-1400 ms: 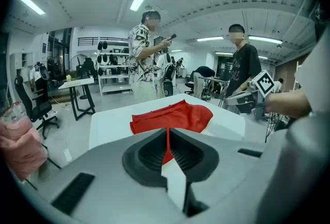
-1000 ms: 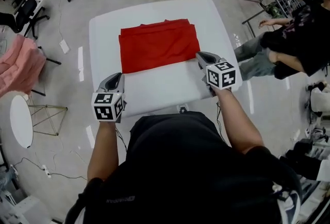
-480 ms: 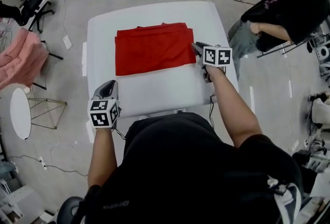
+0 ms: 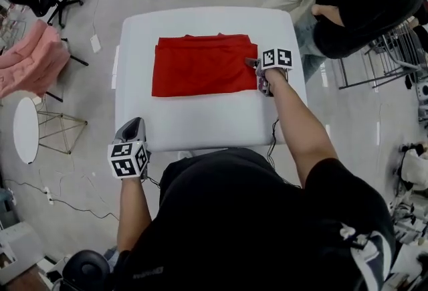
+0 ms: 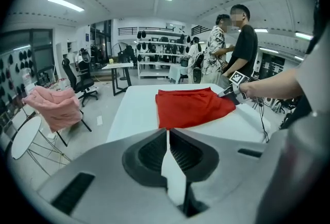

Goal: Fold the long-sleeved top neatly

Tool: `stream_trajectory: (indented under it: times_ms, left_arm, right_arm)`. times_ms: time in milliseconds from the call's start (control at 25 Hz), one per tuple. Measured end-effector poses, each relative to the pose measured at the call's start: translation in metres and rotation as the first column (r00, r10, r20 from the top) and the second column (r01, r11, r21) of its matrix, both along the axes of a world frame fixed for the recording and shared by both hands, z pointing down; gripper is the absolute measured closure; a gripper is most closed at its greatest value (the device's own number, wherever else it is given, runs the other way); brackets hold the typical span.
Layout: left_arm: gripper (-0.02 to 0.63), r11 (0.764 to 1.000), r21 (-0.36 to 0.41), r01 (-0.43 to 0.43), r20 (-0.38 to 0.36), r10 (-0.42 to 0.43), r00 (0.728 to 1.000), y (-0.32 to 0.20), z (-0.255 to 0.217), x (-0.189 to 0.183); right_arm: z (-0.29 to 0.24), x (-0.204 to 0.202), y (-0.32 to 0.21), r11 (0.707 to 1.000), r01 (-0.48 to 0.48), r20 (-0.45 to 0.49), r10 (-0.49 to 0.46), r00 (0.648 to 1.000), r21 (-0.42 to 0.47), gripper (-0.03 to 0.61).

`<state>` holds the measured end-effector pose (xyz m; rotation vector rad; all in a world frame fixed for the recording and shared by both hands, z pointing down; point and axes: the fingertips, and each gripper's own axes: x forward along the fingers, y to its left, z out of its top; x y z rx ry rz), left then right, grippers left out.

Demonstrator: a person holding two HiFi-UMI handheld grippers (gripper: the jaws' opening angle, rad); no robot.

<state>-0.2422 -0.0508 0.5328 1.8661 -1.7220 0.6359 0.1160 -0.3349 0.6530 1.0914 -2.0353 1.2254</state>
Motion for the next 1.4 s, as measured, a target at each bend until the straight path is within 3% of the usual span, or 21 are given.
stream_trajectory:
  times_ms: [280,440,560,600,680,920,1400]
  left_arm:
    - [0.594,0.999,0.002,0.051,-0.015,-0.051,0.999,0.001,0.005,-0.002]
    - [0.594,0.999,0.000,0.037,-0.016,-0.037,0.999,-0.005,0.005,0.007]
    - [0.594,1.000,-0.009,0.023,-0.018,-0.023,1.000,-0.008,0.007,0.010]
    - [0.594,1.000,-0.013,0.018,-0.018,-0.018,1.000,-0.009,0.008,0.011]
    - [0.594,1.000,-0.021,0.003,-0.021,-0.004,1.000,-0.013,0.011,0.014]
    - [0.594,0.997,-0.030,-0.064,-0.017,0.063,0.998,-0.026,0.012,0.009]
    - [0.594,0.981,-0.013,-0.191,-0.023,0.191,0.981,-0.050,0.016,0.012]
  right_arm:
    - [0.009,0.010,-0.004,0.997,-0.031,-0.051,0.028,0.998,-0.073,0.417]
    - [0.011,0.013,-0.005,0.986,-0.088,-0.058,0.080,0.995,-0.139,0.416]
    - [0.010,0.008,-0.003,0.984,-0.078,-0.056,0.070,0.996,-0.158,0.423]
    - [0.010,0.004,-0.003,0.984,-0.070,-0.038,0.065,0.997,-0.164,0.496]
    - [0.011,0.001,-0.005,0.984,-0.063,-0.003,0.064,0.998,-0.168,0.515]
    - [-0.004,0.004,-0.003,0.993,-0.048,0.108,0.060,0.992,-0.108,0.532]
    - [-0.079,0.056,-0.005,0.998,0.001,-0.122,0.008,0.992,0.069,0.532]
